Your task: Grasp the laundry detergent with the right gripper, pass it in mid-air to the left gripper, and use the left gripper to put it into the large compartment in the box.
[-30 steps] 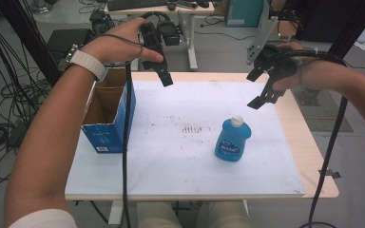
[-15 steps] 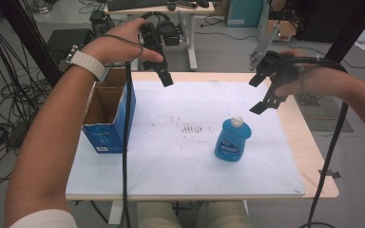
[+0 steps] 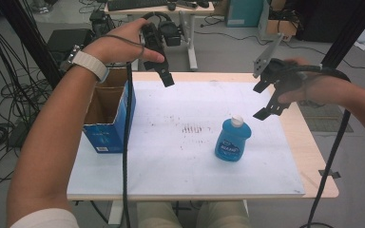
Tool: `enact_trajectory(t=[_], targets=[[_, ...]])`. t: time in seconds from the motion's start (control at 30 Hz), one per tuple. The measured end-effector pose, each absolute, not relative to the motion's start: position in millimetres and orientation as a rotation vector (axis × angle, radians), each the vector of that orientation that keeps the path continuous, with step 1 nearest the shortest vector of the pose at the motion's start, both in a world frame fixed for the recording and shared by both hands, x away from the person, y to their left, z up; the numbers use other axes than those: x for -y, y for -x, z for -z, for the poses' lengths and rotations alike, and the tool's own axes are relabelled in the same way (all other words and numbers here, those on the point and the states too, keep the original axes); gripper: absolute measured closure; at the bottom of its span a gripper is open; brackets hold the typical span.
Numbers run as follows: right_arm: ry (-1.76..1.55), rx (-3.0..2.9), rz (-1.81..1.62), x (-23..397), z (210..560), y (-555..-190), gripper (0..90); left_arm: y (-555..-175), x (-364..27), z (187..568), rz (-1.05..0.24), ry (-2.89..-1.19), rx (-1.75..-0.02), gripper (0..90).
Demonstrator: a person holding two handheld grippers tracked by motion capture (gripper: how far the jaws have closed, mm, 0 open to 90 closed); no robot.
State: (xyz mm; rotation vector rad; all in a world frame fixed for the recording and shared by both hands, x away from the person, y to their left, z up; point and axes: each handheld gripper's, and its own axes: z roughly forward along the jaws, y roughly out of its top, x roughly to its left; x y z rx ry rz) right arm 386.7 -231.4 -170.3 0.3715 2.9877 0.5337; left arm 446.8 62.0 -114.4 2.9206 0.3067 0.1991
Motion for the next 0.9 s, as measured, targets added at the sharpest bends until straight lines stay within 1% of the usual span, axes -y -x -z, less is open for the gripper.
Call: enact_trajectory(t=[0.23, 0.33, 0.67, 0.77, 0.8, 0.9], targets=[[-0.377, -2.985, -0.528, 237, 177, -386, 6.1, -447, -63, 115, -0.199, -2.911, -0.305, 9.1], [-0.445, -2.996, -0.534, 239, 180, -384, 6.2, -447, -62, 113, -0.194, -2.934, -0.303, 9.1], [-0.501, -2.999, -0.537, 246, 187, -381, 6.4, -447, -62, 115, -0.197, -2.907, -0.303, 9.2], [-0.479, -3.0, -0.534, 250, 190, -382, 6.4, -447, -62, 116, -0.198, -2.903, -0.303, 9.2], [-0.482, -3.0, -0.533, 252, 192, -382, 6.4, -448, -61, 114, -0.194, -2.928, -0.299, 9.2], [-0.481, -3.004, -0.534, 253, 195, -381, 6.5, -448, -61, 115, -0.196, -2.91, -0.3, 9.2]])
